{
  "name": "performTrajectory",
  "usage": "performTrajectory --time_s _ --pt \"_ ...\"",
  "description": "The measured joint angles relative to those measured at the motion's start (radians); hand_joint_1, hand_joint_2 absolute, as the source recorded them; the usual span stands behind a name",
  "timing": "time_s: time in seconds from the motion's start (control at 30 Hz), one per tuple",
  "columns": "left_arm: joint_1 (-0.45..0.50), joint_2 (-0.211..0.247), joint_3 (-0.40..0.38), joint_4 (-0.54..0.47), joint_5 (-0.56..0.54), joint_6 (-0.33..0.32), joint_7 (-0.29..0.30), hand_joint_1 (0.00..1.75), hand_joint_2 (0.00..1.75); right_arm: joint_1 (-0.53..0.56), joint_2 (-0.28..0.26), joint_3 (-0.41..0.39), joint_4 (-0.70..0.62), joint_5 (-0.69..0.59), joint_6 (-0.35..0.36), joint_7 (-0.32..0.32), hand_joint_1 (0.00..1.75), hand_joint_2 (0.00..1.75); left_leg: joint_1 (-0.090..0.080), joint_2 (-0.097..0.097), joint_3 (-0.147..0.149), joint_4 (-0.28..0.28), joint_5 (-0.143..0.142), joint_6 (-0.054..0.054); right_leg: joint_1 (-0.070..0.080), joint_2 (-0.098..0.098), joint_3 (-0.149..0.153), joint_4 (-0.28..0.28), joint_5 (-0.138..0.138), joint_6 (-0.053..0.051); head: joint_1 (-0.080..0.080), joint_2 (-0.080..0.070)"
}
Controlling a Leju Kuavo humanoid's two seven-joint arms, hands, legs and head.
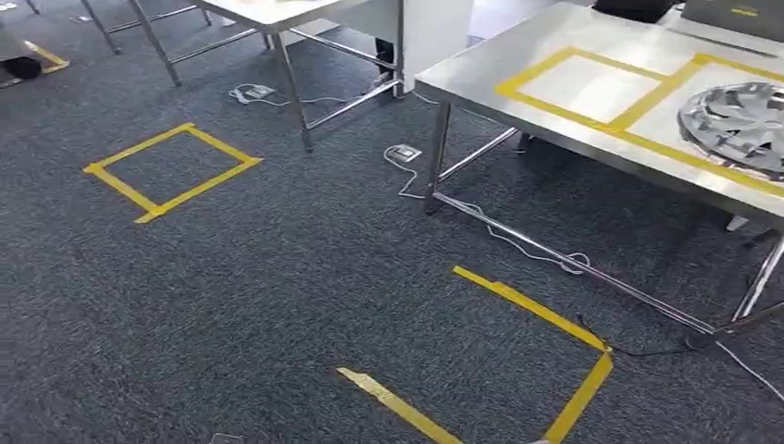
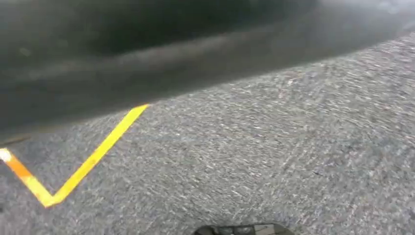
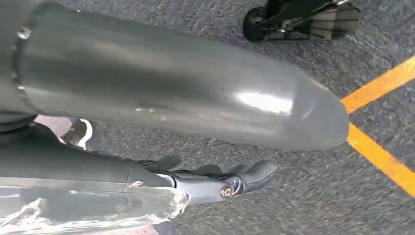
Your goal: Take the parts from the cabinet and place them on the table.
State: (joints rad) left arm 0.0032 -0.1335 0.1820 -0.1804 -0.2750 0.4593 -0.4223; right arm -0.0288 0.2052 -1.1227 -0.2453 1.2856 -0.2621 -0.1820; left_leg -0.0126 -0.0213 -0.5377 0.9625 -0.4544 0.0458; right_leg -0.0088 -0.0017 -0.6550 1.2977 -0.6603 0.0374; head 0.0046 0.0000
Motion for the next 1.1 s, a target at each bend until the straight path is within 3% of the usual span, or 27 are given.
performTrajectory --time_s 0.03,0.07,0.1,0.13,0.17,0.2,0.23,0.3,0.33,0.37,0.4,0.47,0.5,0.53,0.6,0.63,0.67,0.7,0.8,0.83,0.87,0.9,0.97,1.0,1.03,1.07,1.1 --pt "0.002 0.000 0.000 0.000 0.000 0.000 0.000 0.00 0.00 0.000 0.000 0.001 0.000 0.000 0.000 0.001 0.00 0.00 -0.001 -0.014 0.000 0.001 0.001 -0.001 0.000 0.000 0.012 -0.019 0.023 -0.002 0.000 0.000" --pt "0.004 0.000 0.001 0.000 0.000 0.000 0.000 0.00 0.00 0.000 -0.001 0.002 0.000 0.001 0.000 0.002 0.00 0.00 -0.001 -0.028 0.000 0.001 0.003 -0.003 0.000 0.002 0.042 -0.079 0.062 -0.004 0.000 0.000" --pt "0.004 0.000 0.001 0.000 0.000 0.000 0.000 0.00 0.00 0.000 -0.001 0.003 0.000 0.002 0.000 0.002 0.00 0.00 -0.001 -0.042 0.000 0.003 0.004 -0.004 0.000 0.011 0.086 -0.167 0.109 -0.007 0.000 0.000" --pt "0.002 -0.001 0.001 0.000 0.000 0.000 0.000 0.00 0.00 -0.001 -0.002 0.003 0.000 0.002 0.000 0.002 0.00 0.00 0.000 -0.055 0.000 0.006 0.005 -0.007 -0.002 0.040 0.135 -0.264 0.153 -0.011 0.001 0.000" --pt "0.001 -0.002 0.001 0.000 0.000 0.000 0.001 0.00 0.00 -0.002 -0.002 0.003 0.000 0.002 0.000 0.002 0.00 0.00 -0.004 -0.066 -0.004 0.009 0.005 -0.011 -0.005 0.097 0.156 -0.311 0.145 -0.014 0.000 0.000" --pt "-0.002 -0.002 0.001 0.000 -0.002 0.000 0.002 0.00 0.00 -0.001 -0.002 0.003 0.001 0.002 0.000 0.002 0.00 0.00 -0.004 -0.076 -0.013 0.018 0.006 -0.016 -0.009 0.093 0.160 -0.333 0.143 -0.014 -0.002 0.000" --pt "-0.002 -0.002 0.001 0.000 -0.004 0.000 0.004 0.00 0.00 -0.003 -0.002 0.004 0.002 0.002 0.000 0.002 0.00 0.00 0.000 -0.085 -0.020 0.017 0.010 -0.024 -0.004 0.085 0.164 -0.325 0.143 -0.015 -0.002 0.000" --pt "0.003 -0.002 0.001 0.000 -0.006 0.002 0.011 0.00 0.00 -0.003 -0.003 0.004 0.002 0.000 -0.001 0.003 0.00 0.00 0.003 -0.109 -0.029 0.017 0.019 -0.038 -0.003 0.064 0.163 -0.325 0.148 -0.025 -0.002 0.000" --pt "0.004 -0.002 0.000 0.000 -0.006 0.003 0.013 0.00 0.00 -0.003 -0.003 0.004 0.003 0.000 -0.001 0.002 0.00 0.00 0.003 -0.088 -0.033 0.027 0.009 -0.039 -0.011 0.048 0.166 -0.332 0.155 -0.033 -0.001 0.000" --pt "0.005 -0.003 0.001 0.000 -0.006 0.005 0.013 0.00 0.00 -0.003 -0.003 0.004 0.003 -0.001 0.000 -0.002 0.00 0.00 -0.001 -0.030 -0.046 0.058 -0.019 -0.046 -0.009 0.036 0.166 -0.333 0.155 -0.036 -0.005 0.000" --pt "0.002 -0.003 0.001 0.000 -0.006 0.006 0.013 0.00 0.00 -0.002 -0.003 0.004 0.004 -0.001 0.002 -0.003 0.00 0.00 0.002 -0.008 -0.075 0.120 -0.059 -0.053 -0.007 0.021 0.165 -0.333 0.154 -0.039 -0.015 0.000" --pt "-0.002 -0.004 0.001 0.000 -0.006 0.007 0.012 0.00 0.00 0.002 -0.003 0.003 0.004 0.000 0.003 -0.003 0.00 0.00 0.010 0.008 -0.149 0.282 -0.133 -0.063 -0.004 -0.016 0.164 -0.332 0.152 -0.041 -0.014 0.000" --pt "-0.003 -0.004 0.001 0.000 -0.006 0.009 0.012 0.00 0.00 0.002 -0.003 0.003 0.004 0.000 0.005 -0.003 0.00 0.00 0.014 0.010 -0.171 0.331 -0.146 -0.067 -0.004 -0.031 0.163 -0.331 0.151 -0.042 -0.014 0.000" --pt "0.000 -0.004 0.002 0.000 -0.006 0.011 0.012 0.00 0.00 0.000 -0.003 0.003 0.005 0.002 0.005 -0.003 0.00 0.00 0.018 0.012 -0.166 0.330 -0.132 -0.069 -0.003 -0.045 0.164 -0.331 0.151 -0.041 -0.014 0.000" --pt "0.004 -0.003 0.003 0.000 -0.005 0.015 0.012 0.00 0.00 -0.003 -0.003 0.004 0.005 0.005 0.006 -0.003 0.00 0.00 0.022 0.024 -0.096 0.204 -0.054 -0.069 -0.003 -0.069 0.168 -0.331 0.147 -0.037 -0.014 0.000" --pt "0.003 -0.003 0.004 0.000 -0.003 0.017 0.012 0.00 0.00 -0.003 -0.003 0.004 0.006 0.006 0.006 -0.003 0.00 0.00 0.022 0.047 -0.046 0.115 -0.015 -0.067 -0.003 -0.080 0.172 -0.331 0.145 -0.033 -0.014 0.000" --pt "0.001 -0.004 0.004 0.000 -0.003 0.018 0.011 0.00 0.00 -0.004 -0.003 0.005 0.006 0.007 0.006 -0.003 0.00 0.00 0.017 0.104 -0.010 0.048 -0.007 -0.062 -0.001 -0.089 0.175 -0.331 0.142 -0.029 -0.014 0.000" --pt "-0.004 -0.004 0.004 0.000 -0.003 0.020 0.011 0.00 0.00 -0.003 -0.003 0.005 0.006 0.008 0.006 -0.003 0.00 0.00 0.005 0.115 -0.002 0.023 -0.018 -0.055 0.007 -0.099 0.167 -0.326 0.137 -0.021 -0.017 0.000" --pt "-0.002 -0.005 0.005 0.000 -0.002 0.023 0.010 0.00 0.00 -0.007 -0.003 0.005 0.006 0.008 0.006 -0.003 0.00 0.00 0.000 0.083 -0.016 0.028 -0.018 -0.034 0.006 -0.136 0.180 -0.331 0.135 -0.009 -0.011 0.000" --pt "-0.001 -0.005 0.005 0.000 0.001 0.024 0.010 0.00 0.00 -0.008 -0.003 0.006 0.006 0.009 0.006 -0.003 0.00 0.00 0.005 0.070 -0.010 0.018 -0.011 -0.024 0.003 -0.136 0.180 -0.328 0.127 -0.001 -0.015 0.000" --pt "0.002 -0.006 0.006 0.000 0.002 0.026 0.010 0.00 0.00 -0.009 -0.003 0.006 0.006 0.011 0.006 -0.003 0.00 0.00 0.007 0.062 -0.010 0.017 -0.008 -0.018 -0.001 -0.076 0.168 -0.307 0.107 0.004 -0.008 0.000" --pt "0.001 -0.006 0.008 0.000 0.003 0.029 0.010 0.00 0.00 -0.008 -0.003 0.006 0.006 0.011 0.006 -0.003 0.00 0.00 0.008 0.051 -0.012 0.017 -0.006 -0.011 -0.003 -0.032 0.142 -0.246 0.068 0.003 -0.003 0.000" --pt "-0.004 -0.009 0.009 0.000 0.002 0.029 0.010 0.00 0.00 -0.002 -0.004 0.006 0.007 0.010 0.006 -0.003 0.00 0.00 0.005 0.021 -0.016 0.018 -0.004 -0.005 -0.002 -0.002 0.054 -0.063 -0.009 0.003 -0.003 0.000" --pt "-0.003 -0.010 0.010 0.000 0.002 0.029 0.010 0.00 0.00 -0.001 -0.004 0.006 0.007 0.006 0.009 -0.002 0.00 0.00 0.004 0.006 -0.017 0.018 -0.004 -0.004 -0.002 0.001 0.018 0.000 -0.023 0.003 -0.002 0.000" --pt "-0.003 -0.010 0.010 0.000 0.002 0.029 0.010 0.00 0.00 -0.001 -0.004 0.006 0.008 0.003 0.014 -0.001 0.00 0.00 0.003 -0.008 -0.015 0.018 -0.004 -0.004 -0.002 0.001 0.005 0.011 -0.010 0.003 -0.002 0.000" --pt "-0.001 -0.010 0.011 0.000 0.002 0.029 0.010 0.00 0.00 -0.001 -0.004 0.006 0.008 -0.002 0.015 0.000 0.00 0.00 0.002 -0.022 -0.014 0.019 -0.004 -0.004 -0.002 0.001 0.014 -0.022 0.024 0.001 -0.002 0.000" --pt "-0.001 -0.010 0.012 0.000 0.002 0.029 0.010 0.00 0.00 -0.002 -0.004 0.006 0.008 -0.006 0.017 0.000 0.00 0.00 0.002 -0.038 -0.012 0.020 -0.004 -0.005 -0.003 0.004 0.043 -0.095 0.076 0.000 -0.002 0.000"
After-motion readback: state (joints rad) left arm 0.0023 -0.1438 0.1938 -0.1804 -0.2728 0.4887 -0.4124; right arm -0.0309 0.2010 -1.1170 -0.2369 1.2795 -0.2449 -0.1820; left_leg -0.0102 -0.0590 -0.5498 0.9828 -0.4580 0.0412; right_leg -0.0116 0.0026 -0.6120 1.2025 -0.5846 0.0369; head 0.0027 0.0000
